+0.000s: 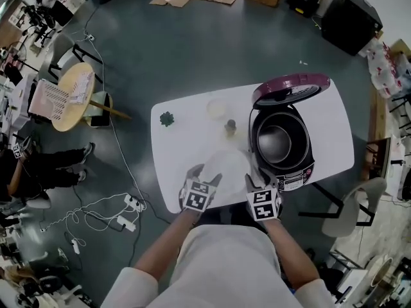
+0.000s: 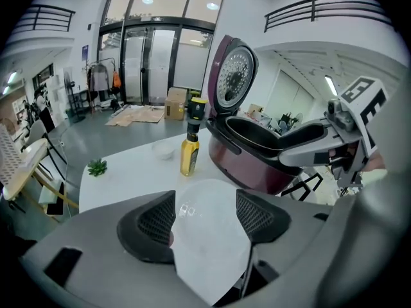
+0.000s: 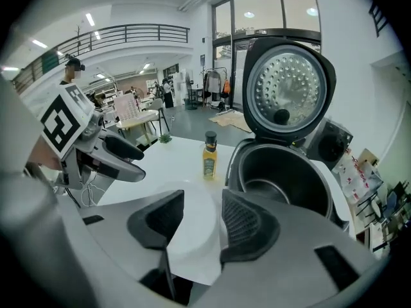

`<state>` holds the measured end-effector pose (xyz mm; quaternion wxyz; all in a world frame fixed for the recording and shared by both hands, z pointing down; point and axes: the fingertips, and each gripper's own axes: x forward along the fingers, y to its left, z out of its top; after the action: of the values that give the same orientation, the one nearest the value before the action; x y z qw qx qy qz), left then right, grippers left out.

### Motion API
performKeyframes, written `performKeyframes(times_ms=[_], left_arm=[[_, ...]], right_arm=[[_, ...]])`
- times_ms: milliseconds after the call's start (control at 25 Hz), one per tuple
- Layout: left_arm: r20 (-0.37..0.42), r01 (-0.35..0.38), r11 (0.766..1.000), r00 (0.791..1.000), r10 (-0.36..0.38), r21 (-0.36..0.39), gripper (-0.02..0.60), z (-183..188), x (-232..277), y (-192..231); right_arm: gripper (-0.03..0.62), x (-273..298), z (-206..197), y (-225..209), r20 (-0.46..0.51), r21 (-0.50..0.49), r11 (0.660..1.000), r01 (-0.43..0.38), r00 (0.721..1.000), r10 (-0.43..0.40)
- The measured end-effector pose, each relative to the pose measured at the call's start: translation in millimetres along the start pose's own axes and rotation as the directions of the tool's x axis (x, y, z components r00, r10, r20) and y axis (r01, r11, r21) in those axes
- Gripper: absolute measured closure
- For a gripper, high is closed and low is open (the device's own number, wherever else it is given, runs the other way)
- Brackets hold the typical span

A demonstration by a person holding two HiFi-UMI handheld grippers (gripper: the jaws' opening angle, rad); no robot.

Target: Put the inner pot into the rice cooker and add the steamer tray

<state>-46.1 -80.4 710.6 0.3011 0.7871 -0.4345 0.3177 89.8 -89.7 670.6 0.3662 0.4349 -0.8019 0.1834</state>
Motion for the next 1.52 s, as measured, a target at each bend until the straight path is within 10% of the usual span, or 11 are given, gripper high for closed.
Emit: performKeyframes(times_ms=[1520], left_arm=[[-0.277,0.099,0.989,0.958,-0.066,0.108,0.285,-116,126,44]], right_arm=[[0.393,129,-190,12,-0.338,0.364,0.915,0.172,0.940,-0.042]])
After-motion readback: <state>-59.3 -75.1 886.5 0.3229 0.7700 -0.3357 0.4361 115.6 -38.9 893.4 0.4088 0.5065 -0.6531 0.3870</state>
